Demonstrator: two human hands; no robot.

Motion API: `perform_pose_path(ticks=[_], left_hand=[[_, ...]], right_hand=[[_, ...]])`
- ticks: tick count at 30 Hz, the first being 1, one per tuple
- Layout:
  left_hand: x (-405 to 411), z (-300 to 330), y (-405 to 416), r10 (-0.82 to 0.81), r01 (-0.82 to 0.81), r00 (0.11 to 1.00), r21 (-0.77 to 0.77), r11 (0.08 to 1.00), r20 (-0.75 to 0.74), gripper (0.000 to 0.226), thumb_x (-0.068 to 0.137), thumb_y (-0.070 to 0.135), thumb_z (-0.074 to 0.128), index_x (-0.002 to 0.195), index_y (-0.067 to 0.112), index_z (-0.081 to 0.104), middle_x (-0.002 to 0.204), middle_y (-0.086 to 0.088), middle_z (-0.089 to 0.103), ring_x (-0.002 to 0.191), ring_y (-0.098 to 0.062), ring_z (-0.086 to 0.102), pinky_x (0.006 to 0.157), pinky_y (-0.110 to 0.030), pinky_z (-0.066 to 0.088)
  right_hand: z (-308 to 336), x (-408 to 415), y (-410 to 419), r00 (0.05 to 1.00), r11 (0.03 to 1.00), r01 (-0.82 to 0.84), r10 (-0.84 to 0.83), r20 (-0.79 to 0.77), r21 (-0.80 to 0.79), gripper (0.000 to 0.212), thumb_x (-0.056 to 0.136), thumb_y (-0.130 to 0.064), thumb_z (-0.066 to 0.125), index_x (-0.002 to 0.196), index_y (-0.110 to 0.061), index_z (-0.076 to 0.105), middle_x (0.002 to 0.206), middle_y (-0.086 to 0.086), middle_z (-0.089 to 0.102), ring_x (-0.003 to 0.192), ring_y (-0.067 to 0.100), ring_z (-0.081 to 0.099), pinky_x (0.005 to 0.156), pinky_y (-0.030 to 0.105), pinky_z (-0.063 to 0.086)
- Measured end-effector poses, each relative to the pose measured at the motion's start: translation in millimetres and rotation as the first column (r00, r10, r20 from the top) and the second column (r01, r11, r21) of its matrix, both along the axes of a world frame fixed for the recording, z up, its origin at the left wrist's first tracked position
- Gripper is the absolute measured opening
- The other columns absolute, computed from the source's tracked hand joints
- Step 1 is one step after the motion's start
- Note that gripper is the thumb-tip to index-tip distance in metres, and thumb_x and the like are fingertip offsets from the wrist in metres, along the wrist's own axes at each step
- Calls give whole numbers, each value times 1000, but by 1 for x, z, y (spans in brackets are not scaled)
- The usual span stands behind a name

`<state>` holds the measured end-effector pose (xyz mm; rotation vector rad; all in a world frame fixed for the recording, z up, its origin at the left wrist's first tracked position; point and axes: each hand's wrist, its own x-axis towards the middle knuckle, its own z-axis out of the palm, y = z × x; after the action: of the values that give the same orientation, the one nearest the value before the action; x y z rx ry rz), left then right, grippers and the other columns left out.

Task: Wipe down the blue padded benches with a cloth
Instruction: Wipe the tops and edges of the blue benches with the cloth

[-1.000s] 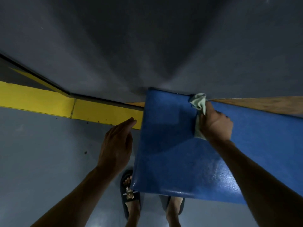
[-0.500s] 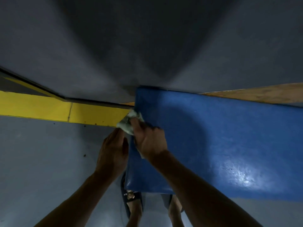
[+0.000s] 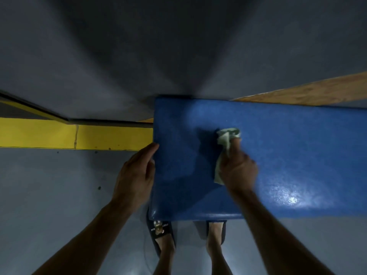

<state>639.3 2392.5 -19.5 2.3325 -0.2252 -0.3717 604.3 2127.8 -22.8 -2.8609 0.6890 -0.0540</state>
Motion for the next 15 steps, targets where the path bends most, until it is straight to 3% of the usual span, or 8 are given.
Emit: perform_pose_path(ticks=[3,5,8,11,13,15], left_hand=[[-7,-1,4,-2,2,1000,4,1000,-4,51,101,11,49,148,29,43,136,3,60,106,-15,62,83,-18,42],[-10,-1,6,-11,11,1000,6,1000,0,50,101,13,48,148,28,43,140,4,57,114,-15,61,89,-18,43],[-17,-1,8,-40,39,999,12,999,21,49,100,13,49,148,24,44,140,2,57,116,-13,60,94,-12,40],[-26,0,8,-33,33,999,8,999,23,49,100,12,50,147,21,45,126,2,64,99,-6,60,84,-3,41],[-32,-1,7,-9,9,1000,12,1000,3,50,100,13,49,148,25,42,122,3,64,96,-7,62,81,-18,52],[-37,-1,7,23,-22,999,35,999,-29,50,101,15,47,149,29,41,124,1,64,100,-15,63,83,-30,54]], right_hand=[[2,-5,64,993,987,-116,114,29,111,51,79,-19,64,126,-23,45,67,6,67,46,32,61,41,33,46],[9,-7,79,960,950,-278,269,77,144,40,80,-18,62,117,-21,48,66,-1,66,44,25,58,40,27,41],[9,-9,45,862,865,-500,501,72,-34,41,79,-26,56,119,-19,61,70,-2,67,42,23,58,38,23,36],[5,-17,-19,933,926,-356,359,5,-129,50,75,-31,59,122,-18,64,64,7,66,43,33,60,39,31,45],[6,-27,-44,984,976,-179,178,-16,-128,46,80,-37,48,120,-19,60,62,12,64,46,37,59,45,36,49],[4,-35,-41,998,994,-59,59,-2,-88,47,80,-35,44,122,-17,56,64,16,64,47,40,59,49,38,48]])
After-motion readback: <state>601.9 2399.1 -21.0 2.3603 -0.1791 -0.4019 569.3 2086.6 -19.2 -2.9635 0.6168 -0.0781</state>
